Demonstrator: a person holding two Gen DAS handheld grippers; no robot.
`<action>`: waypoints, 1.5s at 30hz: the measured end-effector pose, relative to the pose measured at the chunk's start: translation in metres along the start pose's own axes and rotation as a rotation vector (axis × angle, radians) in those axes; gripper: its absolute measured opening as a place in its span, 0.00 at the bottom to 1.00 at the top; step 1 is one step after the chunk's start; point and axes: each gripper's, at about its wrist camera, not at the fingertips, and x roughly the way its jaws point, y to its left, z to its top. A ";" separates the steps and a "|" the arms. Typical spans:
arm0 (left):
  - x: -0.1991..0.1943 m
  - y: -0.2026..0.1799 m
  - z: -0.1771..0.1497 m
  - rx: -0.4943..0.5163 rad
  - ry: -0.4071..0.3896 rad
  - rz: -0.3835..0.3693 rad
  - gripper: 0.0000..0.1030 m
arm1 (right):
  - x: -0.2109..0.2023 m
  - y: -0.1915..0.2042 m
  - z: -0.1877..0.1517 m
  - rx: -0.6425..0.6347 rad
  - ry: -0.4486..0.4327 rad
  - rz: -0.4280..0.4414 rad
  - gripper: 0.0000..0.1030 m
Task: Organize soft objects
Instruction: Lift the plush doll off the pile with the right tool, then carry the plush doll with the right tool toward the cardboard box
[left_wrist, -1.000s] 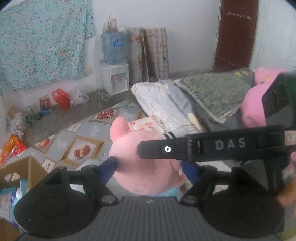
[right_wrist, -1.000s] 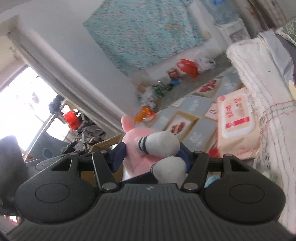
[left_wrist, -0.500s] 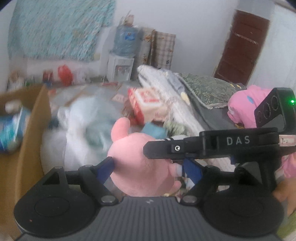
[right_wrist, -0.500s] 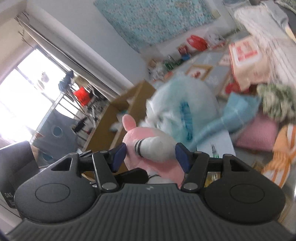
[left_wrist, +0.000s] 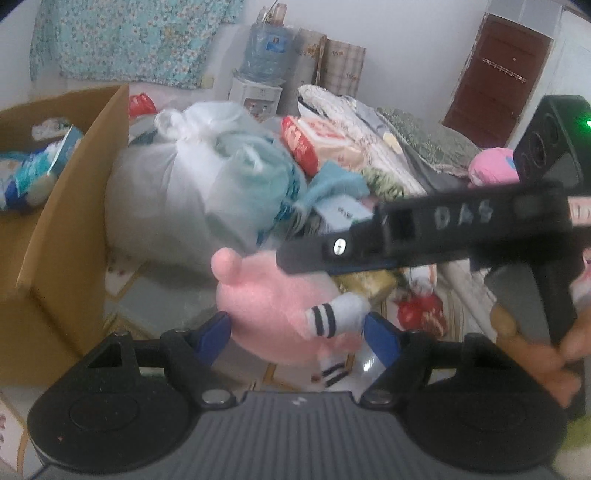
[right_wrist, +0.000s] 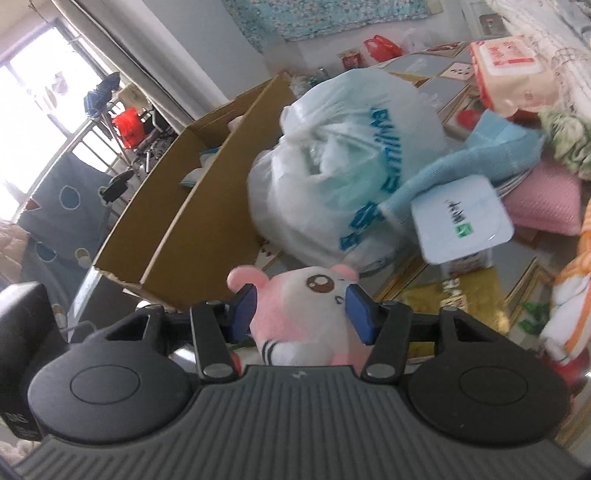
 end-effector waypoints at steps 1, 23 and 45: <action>-0.002 0.003 -0.004 -0.001 0.002 -0.008 0.77 | 0.001 0.001 -0.002 0.012 0.005 0.016 0.53; -0.050 0.025 -0.038 0.030 -0.062 0.013 0.83 | -0.036 -0.054 -0.053 0.379 -0.222 0.260 0.65; -0.008 0.032 -0.044 0.002 0.016 -0.022 0.81 | 0.017 -0.042 -0.071 0.308 -0.101 0.234 0.63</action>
